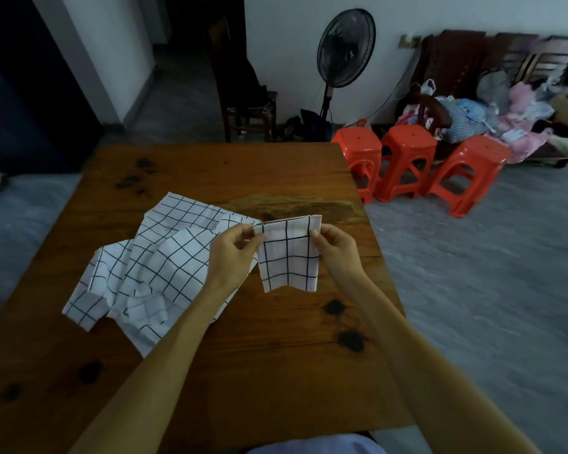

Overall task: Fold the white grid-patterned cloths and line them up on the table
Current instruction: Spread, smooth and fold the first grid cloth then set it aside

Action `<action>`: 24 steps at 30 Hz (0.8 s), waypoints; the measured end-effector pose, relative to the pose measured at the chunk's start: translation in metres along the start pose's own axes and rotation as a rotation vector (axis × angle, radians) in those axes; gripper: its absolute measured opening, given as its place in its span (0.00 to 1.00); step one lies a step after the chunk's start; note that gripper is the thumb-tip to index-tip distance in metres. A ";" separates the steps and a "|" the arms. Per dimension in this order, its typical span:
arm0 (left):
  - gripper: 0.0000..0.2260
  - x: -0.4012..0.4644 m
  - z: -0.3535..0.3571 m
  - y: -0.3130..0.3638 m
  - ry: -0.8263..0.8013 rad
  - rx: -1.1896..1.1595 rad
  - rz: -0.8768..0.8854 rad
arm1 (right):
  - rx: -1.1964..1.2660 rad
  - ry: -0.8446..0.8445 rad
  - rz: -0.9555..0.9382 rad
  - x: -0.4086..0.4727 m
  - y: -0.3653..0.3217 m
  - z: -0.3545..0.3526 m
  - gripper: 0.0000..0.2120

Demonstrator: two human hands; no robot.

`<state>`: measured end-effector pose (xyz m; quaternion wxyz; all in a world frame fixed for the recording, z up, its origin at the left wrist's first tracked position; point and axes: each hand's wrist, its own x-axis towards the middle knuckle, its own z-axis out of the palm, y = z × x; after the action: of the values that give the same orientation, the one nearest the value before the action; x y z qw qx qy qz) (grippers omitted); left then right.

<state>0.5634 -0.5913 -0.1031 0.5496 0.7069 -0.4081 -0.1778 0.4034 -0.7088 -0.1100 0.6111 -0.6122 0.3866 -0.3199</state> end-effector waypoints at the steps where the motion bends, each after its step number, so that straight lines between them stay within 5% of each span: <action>1: 0.02 -0.001 -0.001 -0.001 -0.001 -0.018 -0.014 | 0.021 0.020 0.014 -0.002 -0.002 0.002 0.06; 4: 0.10 -0.009 -0.001 -0.007 -0.033 -0.013 -0.058 | 0.109 0.051 0.064 -0.008 -0.004 0.008 0.07; 8: 0.07 -0.027 0.007 -0.015 0.029 -0.004 -0.041 | 0.146 0.061 0.083 -0.022 -0.003 0.009 0.05; 14: 0.03 -0.048 0.020 -0.013 0.018 -0.051 -0.082 | -0.112 0.067 0.097 -0.054 0.016 0.000 0.06; 24: 0.07 -0.066 0.053 -0.001 -0.036 -0.114 -0.115 | -0.135 0.136 0.109 -0.076 0.009 -0.035 0.06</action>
<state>0.4869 -0.5734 -0.1347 0.5703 0.6935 -0.3661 -0.2447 0.3345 -0.6598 -0.1116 0.5573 -0.6069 0.4804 -0.3003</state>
